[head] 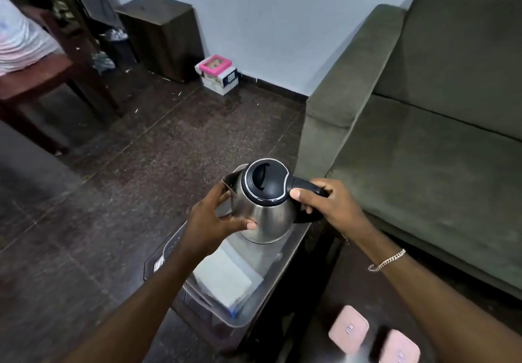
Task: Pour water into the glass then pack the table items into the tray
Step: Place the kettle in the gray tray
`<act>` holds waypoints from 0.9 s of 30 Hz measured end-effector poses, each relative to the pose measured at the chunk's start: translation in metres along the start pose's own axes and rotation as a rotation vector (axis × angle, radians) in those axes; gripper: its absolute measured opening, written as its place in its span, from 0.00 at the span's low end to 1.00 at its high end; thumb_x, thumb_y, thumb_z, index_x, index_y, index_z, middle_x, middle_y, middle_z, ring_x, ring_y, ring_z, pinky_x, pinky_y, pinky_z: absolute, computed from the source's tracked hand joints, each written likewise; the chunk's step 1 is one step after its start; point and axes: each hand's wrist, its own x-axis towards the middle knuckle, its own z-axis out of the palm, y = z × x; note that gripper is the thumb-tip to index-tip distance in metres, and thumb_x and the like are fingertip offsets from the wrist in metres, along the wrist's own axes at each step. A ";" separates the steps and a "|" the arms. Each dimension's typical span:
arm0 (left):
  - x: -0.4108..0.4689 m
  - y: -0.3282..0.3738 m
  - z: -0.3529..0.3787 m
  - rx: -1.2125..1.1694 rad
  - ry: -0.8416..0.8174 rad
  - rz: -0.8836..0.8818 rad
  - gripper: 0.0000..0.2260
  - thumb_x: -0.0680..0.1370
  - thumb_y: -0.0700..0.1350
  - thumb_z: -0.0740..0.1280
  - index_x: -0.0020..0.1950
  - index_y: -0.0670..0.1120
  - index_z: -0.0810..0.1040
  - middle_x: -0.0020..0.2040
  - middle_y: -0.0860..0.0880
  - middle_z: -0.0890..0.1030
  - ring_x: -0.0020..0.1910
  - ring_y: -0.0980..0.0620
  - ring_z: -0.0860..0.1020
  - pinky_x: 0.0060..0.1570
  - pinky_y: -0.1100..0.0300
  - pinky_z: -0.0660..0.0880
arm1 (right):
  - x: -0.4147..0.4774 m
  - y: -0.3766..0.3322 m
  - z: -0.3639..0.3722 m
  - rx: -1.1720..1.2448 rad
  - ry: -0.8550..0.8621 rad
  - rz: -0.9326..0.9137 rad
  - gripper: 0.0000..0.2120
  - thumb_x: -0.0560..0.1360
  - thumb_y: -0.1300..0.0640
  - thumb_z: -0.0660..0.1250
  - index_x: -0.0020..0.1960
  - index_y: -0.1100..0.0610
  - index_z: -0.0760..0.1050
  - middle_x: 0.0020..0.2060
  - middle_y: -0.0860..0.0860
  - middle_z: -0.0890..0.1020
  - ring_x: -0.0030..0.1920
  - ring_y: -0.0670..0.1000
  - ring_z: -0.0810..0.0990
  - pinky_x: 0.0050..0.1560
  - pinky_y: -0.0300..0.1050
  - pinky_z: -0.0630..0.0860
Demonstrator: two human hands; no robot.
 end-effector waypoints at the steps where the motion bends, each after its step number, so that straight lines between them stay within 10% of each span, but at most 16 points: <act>1: 0.002 -0.008 -0.001 -0.005 -0.007 -0.010 0.47 0.61 0.50 0.88 0.76 0.64 0.71 0.69 0.62 0.80 0.71 0.65 0.74 0.59 0.60 0.81 | 0.002 0.005 0.002 -0.009 -0.001 0.010 0.29 0.72 0.41 0.74 0.37 0.68 0.76 0.31 0.65 0.77 0.33 0.51 0.72 0.37 0.48 0.64; 18: 0.012 -0.051 -0.001 -0.062 -0.071 -0.091 0.46 0.66 0.47 0.86 0.79 0.63 0.67 0.73 0.60 0.77 0.74 0.61 0.73 0.60 0.61 0.80 | 0.017 0.032 0.014 -0.131 -0.021 0.064 0.22 0.71 0.37 0.73 0.35 0.54 0.75 0.30 0.44 0.75 0.32 0.42 0.71 0.34 0.38 0.65; 23: -0.009 -0.074 -0.014 -0.023 -0.018 -0.302 0.49 0.62 0.52 0.86 0.79 0.58 0.68 0.76 0.58 0.74 0.74 0.59 0.73 0.70 0.51 0.76 | -0.009 0.036 0.031 -0.586 0.233 -0.014 0.36 0.68 0.27 0.69 0.69 0.42 0.70 0.61 0.47 0.72 0.61 0.49 0.71 0.63 0.48 0.65; 27: -0.030 -0.096 -0.033 0.397 -0.036 -0.409 0.45 0.67 0.54 0.84 0.79 0.47 0.68 0.75 0.46 0.73 0.73 0.45 0.73 0.72 0.47 0.72 | -0.042 0.040 0.074 -0.741 0.409 -0.332 0.36 0.73 0.30 0.70 0.70 0.53 0.69 0.60 0.55 0.74 0.58 0.57 0.72 0.65 0.46 0.60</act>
